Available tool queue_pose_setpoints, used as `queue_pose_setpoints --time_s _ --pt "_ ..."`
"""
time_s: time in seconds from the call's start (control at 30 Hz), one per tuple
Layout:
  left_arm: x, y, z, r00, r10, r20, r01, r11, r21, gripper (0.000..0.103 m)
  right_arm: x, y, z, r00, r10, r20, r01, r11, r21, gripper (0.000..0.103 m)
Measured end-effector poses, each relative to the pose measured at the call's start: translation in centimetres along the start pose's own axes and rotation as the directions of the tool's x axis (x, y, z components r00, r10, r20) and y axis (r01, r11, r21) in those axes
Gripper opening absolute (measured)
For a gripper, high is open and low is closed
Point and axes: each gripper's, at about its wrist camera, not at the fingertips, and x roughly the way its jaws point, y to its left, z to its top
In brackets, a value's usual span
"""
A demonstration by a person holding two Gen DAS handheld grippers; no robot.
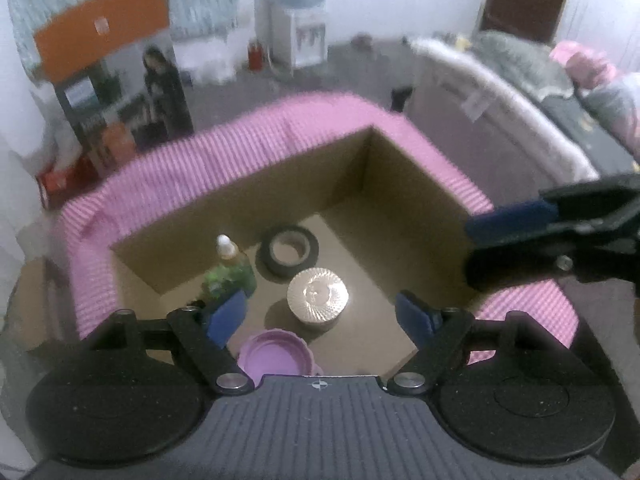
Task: Organize rigid objects
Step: 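Move the right gripper to the white charger plug and close on it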
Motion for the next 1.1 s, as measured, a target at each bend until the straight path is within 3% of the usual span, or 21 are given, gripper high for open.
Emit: queue_pose_setpoints --time_s 0.17,0.3,0.47,0.53,0.73,0.97,1.1 --pt "-4.7 -0.9 -3.2 0.991 0.020 0.134 -0.023 0.999 0.023 0.091 -3.7 1.1 -4.2 0.995 0.072 0.075 -0.073 0.997 0.007 0.070" --pt "-6.7 -2.1 -6.9 0.979 0.023 0.201 -0.023 1.000 -0.004 0.093 -4.3 0.7 -7.6 0.990 0.111 0.088 -0.116 0.992 0.054 0.070" --pt "-6.2 -2.3 -11.4 0.977 -0.076 0.199 0.098 0.990 -0.103 0.093 -2.8 0.0 -11.2 0.988 0.141 0.059 -0.147 0.982 0.121 0.070" --pt "-5.3 -2.6 -13.1 0.977 -0.085 0.197 0.113 0.984 -0.138 0.093 -1.7 -0.4 -12.3 0.988 0.150 0.042 -0.154 0.978 0.144 0.070" --pt "-2.6 -4.0 -16.6 0.983 -0.008 0.185 0.024 0.996 -0.087 0.091 2.3 -0.8 -13.3 0.992 0.121 -0.026 -0.115 0.979 0.167 0.069" --pt "1.2 -5.1 -18.1 0.989 0.048 0.139 -0.049 0.999 0.003 0.066 7.1 -1.5 -12.7 0.991 0.085 -0.107 -0.063 0.979 0.192 0.057" --pt "2.8 -5.9 -18.4 0.983 0.113 0.145 -0.123 0.991 0.059 0.058 8.2 -1.8 -12.8 0.987 0.076 -0.139 -0.047 0.978 0.201 0.053"
